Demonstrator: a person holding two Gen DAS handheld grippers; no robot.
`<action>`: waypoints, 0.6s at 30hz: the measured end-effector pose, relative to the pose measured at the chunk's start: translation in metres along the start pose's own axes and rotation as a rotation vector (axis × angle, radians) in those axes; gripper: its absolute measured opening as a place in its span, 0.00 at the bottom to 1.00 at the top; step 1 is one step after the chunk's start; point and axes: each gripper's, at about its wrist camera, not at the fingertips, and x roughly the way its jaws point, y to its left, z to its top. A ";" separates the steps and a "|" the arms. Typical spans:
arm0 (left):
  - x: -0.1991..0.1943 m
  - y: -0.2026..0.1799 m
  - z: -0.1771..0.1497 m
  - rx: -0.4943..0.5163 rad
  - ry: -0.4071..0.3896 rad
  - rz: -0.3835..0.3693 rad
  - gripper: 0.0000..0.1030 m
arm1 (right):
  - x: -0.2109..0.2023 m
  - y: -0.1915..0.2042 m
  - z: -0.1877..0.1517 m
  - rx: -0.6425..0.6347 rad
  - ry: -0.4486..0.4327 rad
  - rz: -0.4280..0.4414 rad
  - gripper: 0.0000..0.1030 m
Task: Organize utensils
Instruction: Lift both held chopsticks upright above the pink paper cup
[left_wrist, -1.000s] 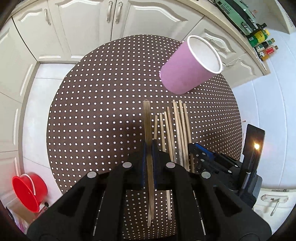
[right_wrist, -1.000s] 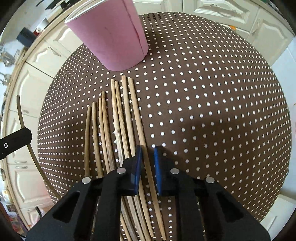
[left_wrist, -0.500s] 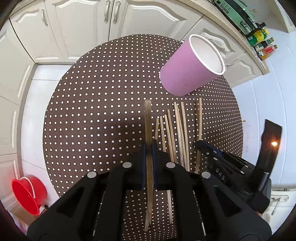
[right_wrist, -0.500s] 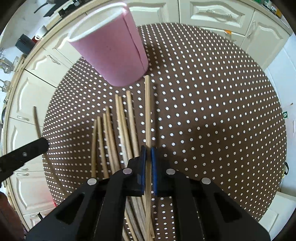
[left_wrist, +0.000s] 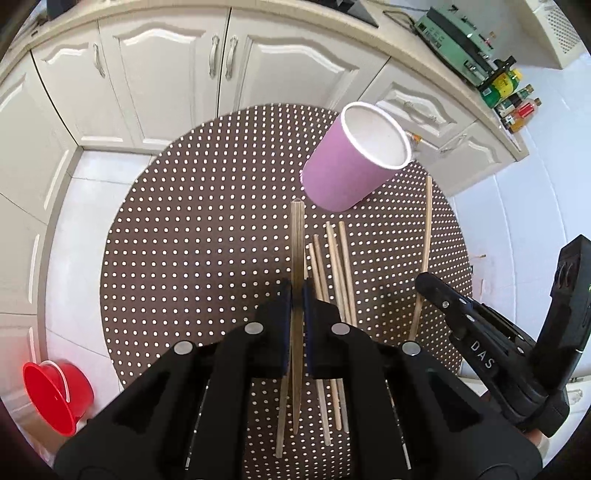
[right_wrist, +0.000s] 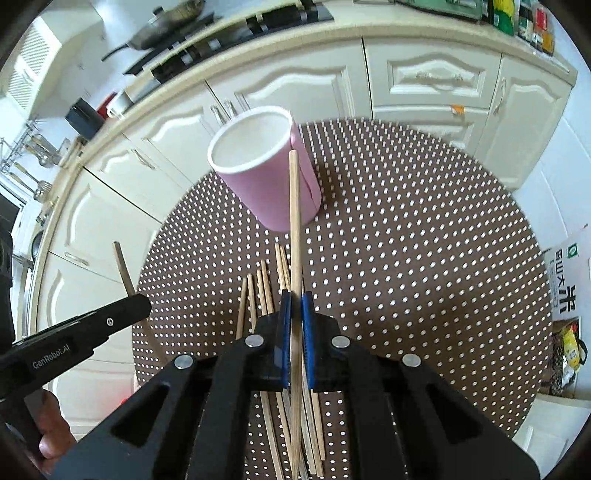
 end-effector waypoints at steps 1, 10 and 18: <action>-0.005 -0.003 -0.002 -0.002 -0.014 0.002 0.07 | -0.008 -0.001 0.000 -0.002 -0.024 0.005 0.05; -0.045 -0.032 -0.017 0.018 -0.119 0.050 0.06 | -0.054 -0.005 -0.002 -0.007 -0.157 0.083 0.05; -0.076 -0.053 -0.024 0.039 -0.198 0.085 0.06 | -0.098 -0.002 0.003 -0.017 -0.268 0.117 0.05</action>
